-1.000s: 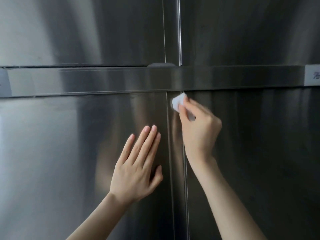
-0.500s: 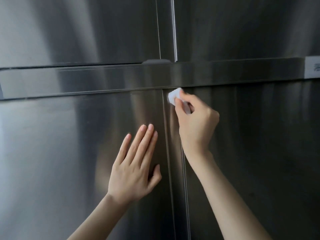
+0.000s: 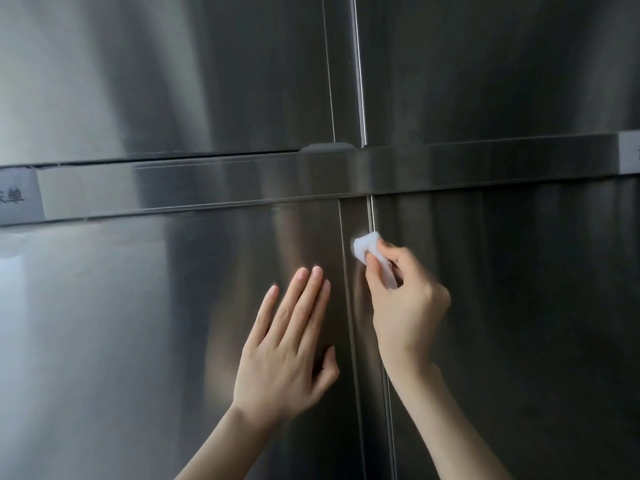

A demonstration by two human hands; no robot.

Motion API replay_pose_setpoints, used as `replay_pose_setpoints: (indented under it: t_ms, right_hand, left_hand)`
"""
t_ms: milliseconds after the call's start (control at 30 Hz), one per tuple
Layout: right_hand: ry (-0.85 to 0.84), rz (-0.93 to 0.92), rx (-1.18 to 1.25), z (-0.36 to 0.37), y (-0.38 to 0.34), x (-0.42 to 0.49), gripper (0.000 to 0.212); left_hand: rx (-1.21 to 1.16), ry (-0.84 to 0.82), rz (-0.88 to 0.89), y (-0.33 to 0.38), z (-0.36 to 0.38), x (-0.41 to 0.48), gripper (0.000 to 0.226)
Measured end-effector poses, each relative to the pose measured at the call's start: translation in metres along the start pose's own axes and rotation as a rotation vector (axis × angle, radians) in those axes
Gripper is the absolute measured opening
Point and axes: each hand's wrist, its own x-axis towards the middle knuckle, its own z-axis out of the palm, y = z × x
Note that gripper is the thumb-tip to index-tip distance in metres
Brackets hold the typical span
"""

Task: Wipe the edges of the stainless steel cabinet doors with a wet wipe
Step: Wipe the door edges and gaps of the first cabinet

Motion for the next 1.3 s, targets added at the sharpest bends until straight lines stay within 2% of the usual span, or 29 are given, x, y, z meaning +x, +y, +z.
replay_pose_setpoints:
  t_ms: [167,333,467,633,733,1000,1300]
  right_hand:
    - [-0.064,-0.021,-0.033,-0.027,0.013,-0.062,0.019]
    - [-0.162,0.029,0.015,-0.029,0.011,-0.038,0.015]
    - [-0.121,0.025,0.136,-0.029,0.006,-0.04,0.016]
    - [-0.034,0.063,0.098,-0.032,0.019,-0.074,0.01]
    - [-0.029,0.136,0.088,-0.041,0.024,-0.098,0.015]
    - [-0.031,0.101,0.09,-0.023,0.018,-0.057,0.01]
    - [-0.147,0.141,0.016,-0.067,0.039,-0.143,0.01]
  left_hand:
    - [-0.003,0.009,-0.002,-0.001,-0.001,0.001,0.075]
    - [0.001,-0.009,-0.064,0.008,0.0,-0.005,0.077]
    - [-0.005,-0.01,-0.065,0.023,0.009,-0.031,0.076]
    - [-0.013,-0.06,-0.002,0.04,0.019,-0.068,0.075]
    - [-0.006,-0.056,0.004,0.043,0.023,-0.077,0.074]
    - [-0.008,-0.02,-0.008,0.045,0.026,-0.077,0.076]
    - [-0.005,-0.001,-0.017,0.044,0.025,-0.075,0.074]
